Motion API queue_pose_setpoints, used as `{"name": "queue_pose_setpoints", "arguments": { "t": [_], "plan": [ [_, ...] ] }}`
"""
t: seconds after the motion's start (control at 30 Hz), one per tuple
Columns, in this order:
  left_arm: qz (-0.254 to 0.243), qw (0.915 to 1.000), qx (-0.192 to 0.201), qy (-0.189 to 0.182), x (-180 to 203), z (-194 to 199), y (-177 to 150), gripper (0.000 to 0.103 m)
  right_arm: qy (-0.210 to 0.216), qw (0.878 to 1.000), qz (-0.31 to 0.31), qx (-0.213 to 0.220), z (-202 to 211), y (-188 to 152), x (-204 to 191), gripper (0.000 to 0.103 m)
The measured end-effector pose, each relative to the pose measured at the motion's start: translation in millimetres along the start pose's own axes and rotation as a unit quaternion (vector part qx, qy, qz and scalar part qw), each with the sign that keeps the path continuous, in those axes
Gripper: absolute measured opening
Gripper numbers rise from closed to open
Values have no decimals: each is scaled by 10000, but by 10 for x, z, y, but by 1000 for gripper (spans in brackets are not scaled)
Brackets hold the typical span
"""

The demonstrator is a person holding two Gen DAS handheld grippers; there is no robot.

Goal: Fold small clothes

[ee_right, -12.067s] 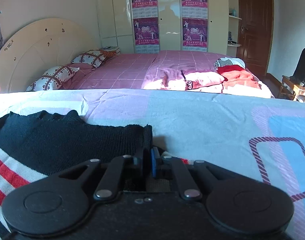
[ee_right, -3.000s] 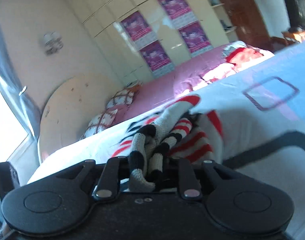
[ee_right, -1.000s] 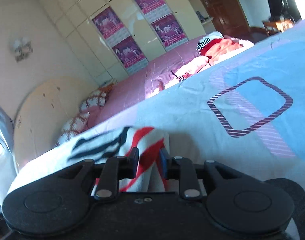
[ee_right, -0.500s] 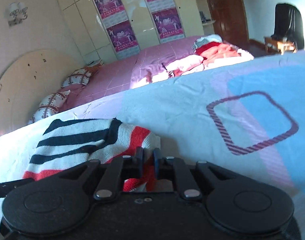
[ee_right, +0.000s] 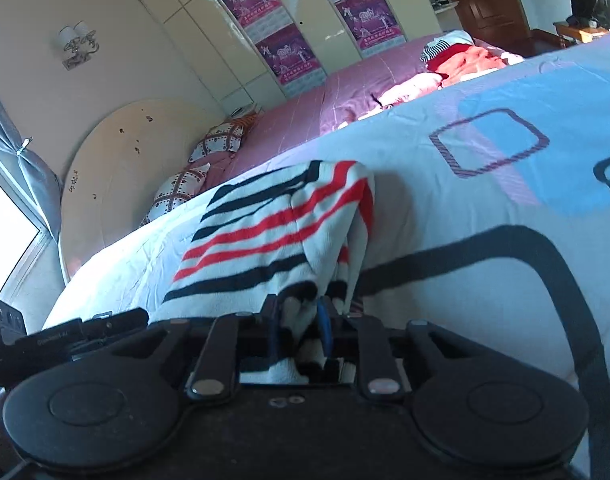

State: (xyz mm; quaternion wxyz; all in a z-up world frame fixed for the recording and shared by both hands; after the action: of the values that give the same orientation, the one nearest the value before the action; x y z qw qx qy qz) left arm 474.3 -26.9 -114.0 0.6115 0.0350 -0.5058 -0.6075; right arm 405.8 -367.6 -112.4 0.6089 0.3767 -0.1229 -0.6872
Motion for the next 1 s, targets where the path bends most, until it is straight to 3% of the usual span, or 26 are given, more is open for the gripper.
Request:
{"name": "queue_pose_setpoints", "arguments": {
  "t": [0.07, 0.13, 0.2, 0.27, 0.33, 0.43, 0.5, 0.57, 0.6, 0.63, 0.7, 0.8, 1.0],
  "plan": [
    [48, 9999, -83, -38, -36, -9, -71, 72, 38, 9998, -145, -157, -57, -63, 31, 7],
    [167, 9997, -99, -128, -78, -1, -93, 72, 630, 9940, -870, -199, -62, -122, 133, 7],
    [259, 9994, -109, -192, -126, 10, -130, 72, 1090, 9759, -1876, -228, -101, -206, 366, 6],
    [404, 9986, -162, -289, -202, -2, -175, 72, 1213, 9595, -2509, -404, -242, -360, 592, 6],
    [476, 9980, -213, -354, -273, -24, -229, 72, 1411, 9487, -2790, -482, -372, -509, 705, 2],
    [289, 9986, -180, -409, -286, -25, -263, 72, 1558, 9422, -2937, -409, -440, -560, 754, 2],
    [307, 9985, -195, -405, -285, -25, -247, 72, 1538, 9456, -2841, -377, -438, -544, 740, 3],
    [299, 9987, -202, -350, -257, -4, -202, 72, 1427, 9503, -2739, -399, -349, -489, 686, 14],
    [232, 9991, -178, -298, -235, 20, -166, 72, 1310, 9574, -2556, -310, -258, -422, 648, 36],
    [159, 9995, -133, -253, -216, 43, -126, 72, 1158, 9643, -2375, -148, -170, -357, 614, 70],
    [190, 9996, -3, -195, -228, 66, -34, 72, 858, 9730, -2135, 180, -38, -239, 615, 73],
    [374, 9993, 50, -38, -313, 3, 80, 83, 847, 9764, -1983, 109, -106, -69, 613, 73],
    [355, 9993, -31, -88, -304, -168, 196, 83, 684, 9827, -1716, -107, -382, 71, 640, 73]
  ]
}}
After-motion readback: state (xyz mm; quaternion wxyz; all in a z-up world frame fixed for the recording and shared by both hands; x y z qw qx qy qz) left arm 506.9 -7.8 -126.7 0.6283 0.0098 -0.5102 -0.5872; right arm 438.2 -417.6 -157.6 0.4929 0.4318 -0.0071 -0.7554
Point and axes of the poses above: each gripper's, at about its wrist camera, not at the fingertips, and z roughly against the way its jaws point, x to its right, y to its top, the point moved 6 cm from there along -z, roughly the way its jaws point, and after that the axes turned 12 degrees about -y, right-handed, at the moved point
